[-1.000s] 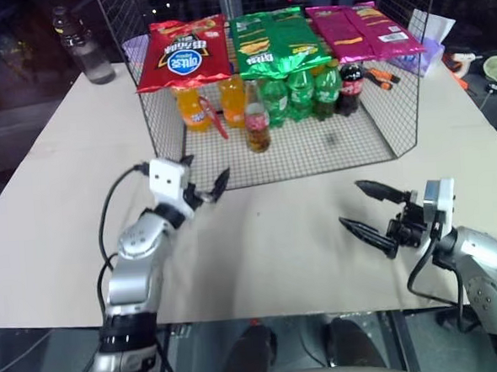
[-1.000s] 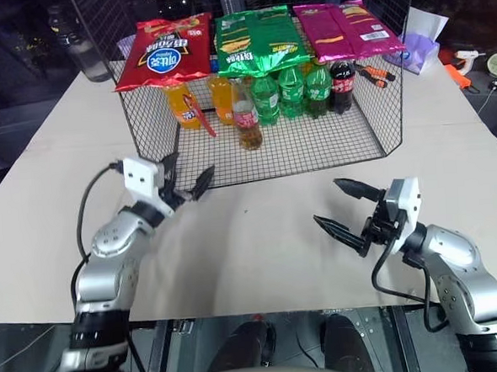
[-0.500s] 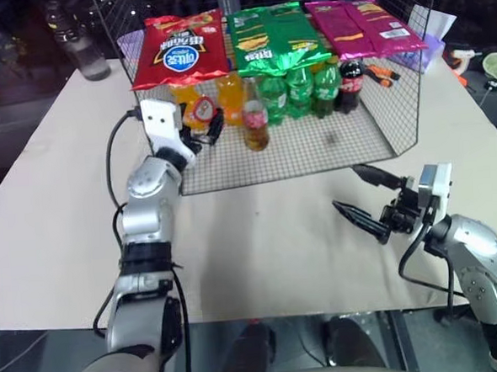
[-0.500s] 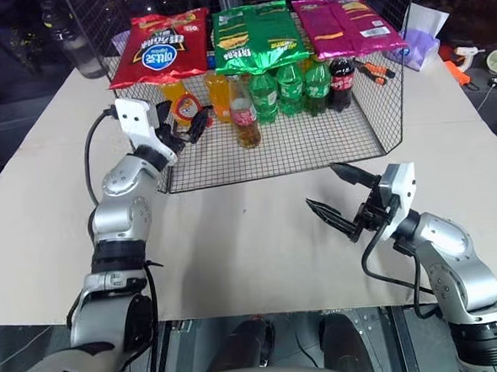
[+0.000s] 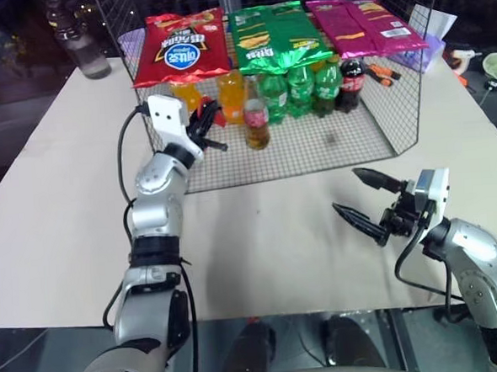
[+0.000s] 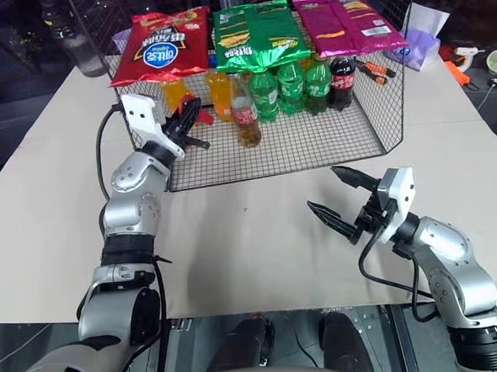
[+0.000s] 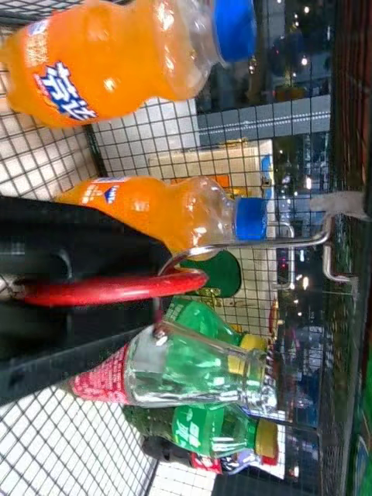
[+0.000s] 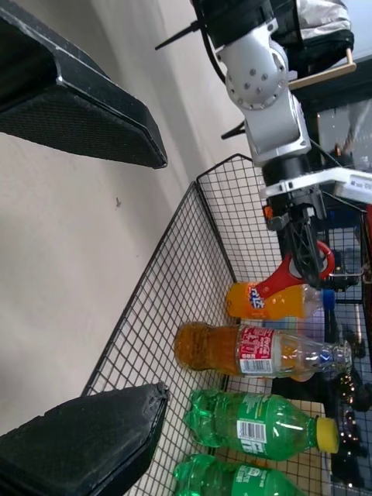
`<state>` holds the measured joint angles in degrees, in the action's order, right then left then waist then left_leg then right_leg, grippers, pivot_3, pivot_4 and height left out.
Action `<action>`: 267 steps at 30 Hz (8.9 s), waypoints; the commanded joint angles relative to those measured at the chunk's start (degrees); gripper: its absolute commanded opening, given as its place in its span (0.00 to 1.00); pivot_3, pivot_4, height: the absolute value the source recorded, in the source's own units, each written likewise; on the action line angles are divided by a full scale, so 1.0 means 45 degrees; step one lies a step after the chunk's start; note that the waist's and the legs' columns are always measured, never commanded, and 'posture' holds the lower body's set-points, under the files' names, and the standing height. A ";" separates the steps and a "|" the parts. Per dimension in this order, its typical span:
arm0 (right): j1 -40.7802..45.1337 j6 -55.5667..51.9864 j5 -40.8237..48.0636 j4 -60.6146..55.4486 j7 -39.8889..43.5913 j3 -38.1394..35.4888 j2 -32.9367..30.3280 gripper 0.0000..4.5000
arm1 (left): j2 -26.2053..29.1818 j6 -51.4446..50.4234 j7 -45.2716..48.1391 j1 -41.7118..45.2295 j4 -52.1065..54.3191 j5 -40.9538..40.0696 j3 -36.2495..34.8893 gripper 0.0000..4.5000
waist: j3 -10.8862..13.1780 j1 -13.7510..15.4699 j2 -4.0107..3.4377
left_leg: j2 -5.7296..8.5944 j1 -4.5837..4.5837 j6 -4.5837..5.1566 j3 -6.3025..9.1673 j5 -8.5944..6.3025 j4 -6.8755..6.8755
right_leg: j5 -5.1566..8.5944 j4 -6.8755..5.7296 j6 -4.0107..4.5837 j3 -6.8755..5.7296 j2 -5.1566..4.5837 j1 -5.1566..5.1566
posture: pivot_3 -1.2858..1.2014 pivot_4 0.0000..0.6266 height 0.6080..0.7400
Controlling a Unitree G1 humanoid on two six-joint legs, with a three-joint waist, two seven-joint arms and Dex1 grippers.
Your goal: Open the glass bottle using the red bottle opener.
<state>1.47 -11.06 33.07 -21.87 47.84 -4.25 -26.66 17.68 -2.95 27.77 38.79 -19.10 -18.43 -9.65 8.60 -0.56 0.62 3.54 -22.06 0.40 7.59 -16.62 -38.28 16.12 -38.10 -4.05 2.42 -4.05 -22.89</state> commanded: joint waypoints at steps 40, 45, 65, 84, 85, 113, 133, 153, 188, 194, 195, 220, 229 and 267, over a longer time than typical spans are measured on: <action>-0.0040 0.0432 -0.0904 -0.0031 -0.0202 0.0336 0.0345 1.00 | -0.0727 -0.4331 0.1486 -0.0123 0.2847 -0.3644 -0.0332 0.31 | 0.0000 -0.0088 0.0007 | 0.0039 -0.0042 0.0003 0.0033 -0.0001 -0.0056 | -0.0001 -0.0020 -0.0001 -0.0034 -0.0020 -0.0009 | 0.52 0.24 1.00; -0.0087 0.0418 -0.0963 -0.0051 -0.0218 0.0359 0.0373 1.00 | -0.0760 -0.3692 0.1529 -0.0022 0.2710 -0.3481 -0.0487 0.31 | 0.0000 -0.0089 0.0007 | 0.0021 0.0017 -0.0005 -0.0011 0.0005 -0.0056 | 0.0000 -0.0101 0.0000 0.0020 -0.0002 -0.0009 | 0.52 0.24 1.00; 0.1172 -0.2549 -0.2580 0.0299 -0.2974 0.1038 0.0410 1.00 | 0.0249 -0.4116 0.2819 -0.2821 0.4821 -0.2764 0.0804 0.31 | 0.0000 -0.0095 0.0005 | 0.0017 0.0024 -0.0009 -0.0024 0.0009 -0.0111 | 0.0000 -0.0174 0.0001 0.0043 0.0002 -0.0013 | 0.52 0.24 1.00; 0.6618 -0.7695 -0.4087 0.6062 -0.4970 0.2608 0.2253 1.00 | 0.1423 -0.5173 0.2044 -0.5650 0.8469 -0.3009 0.0341 0.31 | -0.0008 -0.0271 0.0015 | 0.0002 0.0028 -0.0008 -0.0093 0.0009 -0.0069 | 0.0000 -0.0167 0.0001 0.0102 0.0003 -0.0049 | 0.52 0.24 1.00; 0.6634 -0.7656 -0.4241 0.6159 -0.4863 0.2885 0.2234 0.94 | 0.1458 -0.5137 0.2010 -0.5710 0.8493 -0.2983 0.0314 0.32 | -0.0010 -0.0325 0.0016 | 0.0002 0.0035 -0.0008 -0.0100 0.0009 -0.0069 | 0.0000 -0.0173 0.0002 0.0109 0.0003 -0.0048 | 0.52 0.24 1.00; 0.5069 -0.4035 -0.5657 0.2105 -0.3147 0.3363 0.0854 0.14 | 0.0513 -0.5589 0.1851 -0.5138 0.7794 -0.3965 0.0555 0.32 | -0.0040 -0.0385 0.0043 | -0.0014 -0.0021 -0.0010 -0.0124 0.0009 -0.0028 | 0.0000 -0.0171 0.0001 0.0134 0.0008 -0.0136 | 0.52 0.24 1.00; 0.4894 -0.2678 -0.6227 0.0704 -0.2879 0.4522 0.1269 0.14 | -0.0536 -0.6278 0.2309 -0.4179 0.6277 -0.4749 0.1027 0.32 | -0.0038 -0.0342 0.0048 | -0.0015 -0.0019 -0.0011 -0.0124 0.0010 -0.0027 | 0.0000 -0.0171 0.0002 0.0136 0.0012 -0.0138 | 0.52 0.24 1.00; 0.5070 -0.1484 -0.6602 0.1215 -0.3310 0.4023 0.1630 0.14 | -0.0933 -0.5800 0.2161 -0.3816 0.5442 -0.4746 0.0570 0.32 | -0.0037 -0.0354 0.0049 | -0.0014 -0.0019 -0.0011 -0.0125 0.0010 -0.0027 | 0.0000 -0.0169 0.0002 0.0136 0.0011 -0.0139 | 0.52 0.24 1.00; 0.5068 -0.3501 -0.3794 0.0672 -0.2011 0.3053 0.2122 0.64 | -0.0924 -0.6241 0.3304 -0.3510 0.5301 -0.5511 0.0774 0.00 | -0.0037 -0.0375 0.0049 | -0.0015 -0.0018 -0.0012 -0.0124 0.0010 -0.0028 | 0.0000 -0.0170 0.0002 0.0136 0.0013 -0.0138 | 0.52 0.24 1.00; 0.5378 -0.6457 -0.1271 0.0951 -0.0784 0.2144 0.1251 0.64 | 0.0279 -0.8003 0.5232 -0.3474 0.5735 -0.7401 0.0445 0.00 | -0.0036 -0.0374 0.0049 | -0.0015 -0.0021 -0.0011 -0.0120 0.0010 -0.0026 | 0.0000 -0.0168 0.0002 0.0134 0.0011 -0.0137 | 0.52 0.24 1.00; 0.5452 -0.6860 -0.0905 0.0992 -0.0509 0.2115 0.1057 0.64 | 0.0519 -0.8448 0.5493 -0.3512 0.5802 -0.7809 0.0376 0.00 | -0.0035 -0.0383 0.0048 | -0.0015 -0.0021 -0.0010 -0.0120 0.0009 -0.0026 | 0.0000 -0.0169 0.0002 0.0133 0.0012 -0.0138 | 0.52 0.24 1.00; 0.5358 -0.9109 0.1589 0.0633 -0.0219 0.2103 -0.0037 0.01 | -0.0141 -0.8373 0.4734 -0.3070 0.5223 -0.7521 0.0142 0.00 | -0.0033 -0.0349 0.0048 | -0.0017 -0.0026 -0.0009 -0.0117 0.0009 -0.0028 | 0.0000 -0.0166 0.0002 0.0132 0.0002 -0.0139 | 0.52 0.24 1.00; 0.4910 -0.8286 0.1043 0.1081 -0.1560 0.1538 0.0514 0.00 | -0.0373 -0.7387 0.3486 -0.3284 0.5708 -0.6651 -0.0182 0.45 | -0.0033 -0.0349 0.0048 | -0.0019 -0.0026 -0.0010 -0.0117 0.0009 -0.0028 | 0.0000 -0.0168 0.0002 0.0133 0.0001 -0.0143 | 0.52 0.24 1.00; 0.4068 -0.5250 -0.1001 0.2162 -0.4679 -0.0480 0.1491 0.00 | -0.1927 0.4621 -0.1231 0.3556 -0.7770 0.2477 0.1006 0.90 | -0.0030 -0.0131 0.0060 | 0.0030 -0.0107 -0.0006 -0.0101 0.0012 -0.0053 | -0.0002 -0.0174 -0.0001 0.0108 -0.0001 -0.0198 | 0.52 0.24 1.00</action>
<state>19.96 -35.65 28.28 -9.30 27.02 -5.44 -19.73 8.87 15.84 21.31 53.42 -53.82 -6.97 -4.52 8.46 -1.15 0.89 3.68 -22.55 0.37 7.14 -16.56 -38.52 16.11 -38.89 -4.05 2.90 -4.06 -23.78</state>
